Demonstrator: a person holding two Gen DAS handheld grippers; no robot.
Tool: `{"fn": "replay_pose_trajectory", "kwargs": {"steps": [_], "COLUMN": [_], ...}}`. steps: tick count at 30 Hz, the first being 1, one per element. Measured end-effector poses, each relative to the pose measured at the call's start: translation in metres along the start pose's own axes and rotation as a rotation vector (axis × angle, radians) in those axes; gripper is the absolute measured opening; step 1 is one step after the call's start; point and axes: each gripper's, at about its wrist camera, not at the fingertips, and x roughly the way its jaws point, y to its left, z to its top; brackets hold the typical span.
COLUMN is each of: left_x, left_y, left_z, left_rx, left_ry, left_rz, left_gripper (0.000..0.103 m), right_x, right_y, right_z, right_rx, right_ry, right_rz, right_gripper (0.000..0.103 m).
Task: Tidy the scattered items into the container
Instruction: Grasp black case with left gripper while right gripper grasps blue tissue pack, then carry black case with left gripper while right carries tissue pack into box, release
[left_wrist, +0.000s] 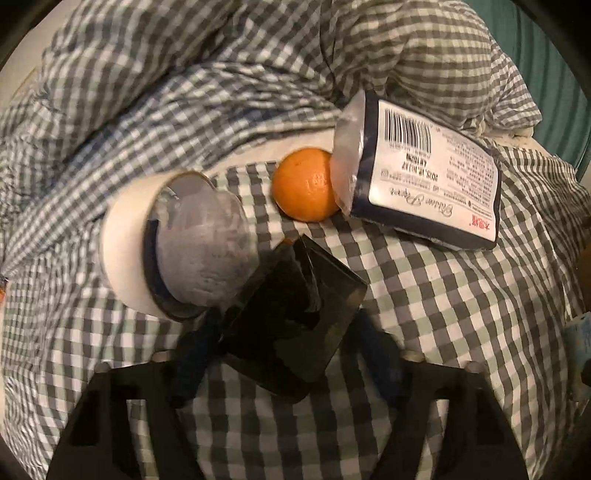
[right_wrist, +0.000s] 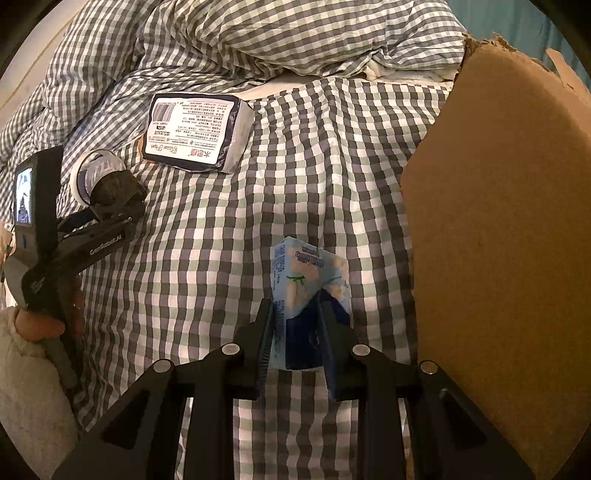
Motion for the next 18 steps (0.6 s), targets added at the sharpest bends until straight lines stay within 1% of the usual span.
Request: {"fn": "replay_pose_trajectory", "kwargs": {"steps": [2,9,14,15,18], "left_x": [-0.003,-0.020,-0.045,-0.048,-0.061], "left_y": [0.002,0.002,0.004,0.004,0.003], "left_z": [-0.001,-0.003,-0.010,-0.012,-0.020], "left_rx": [-0.015,-0.019,-0.046,-0.055,-0.085], "left_ry": [-0.003,-0.021,-0.036,-0.043,-0.050], "left_rz": [-0.013,0.002,0.037,0.033,-0.010], "left_gripper": [0.056,0.054,0.054,0.054,0.054], "right_x": [0.000,-0.004,-0.014,-0.016,-0.022], "right_y": [0.000,0.001,0.004,0.006,0.011], "right_z": [0.000,-0.001,-0.005,-0.006,-0.007], "right_rx": [-0.002,0.001,-0.002,-0.005,-0.016], "right_ry": [0.000,-0.004,-0.014,-0.014,-0.020], "right_rz": [-0.001,-0.008,0.018,0.023,0.019], "right_gripper": [0.023,0.023,0.023,0.022,0.021]}}
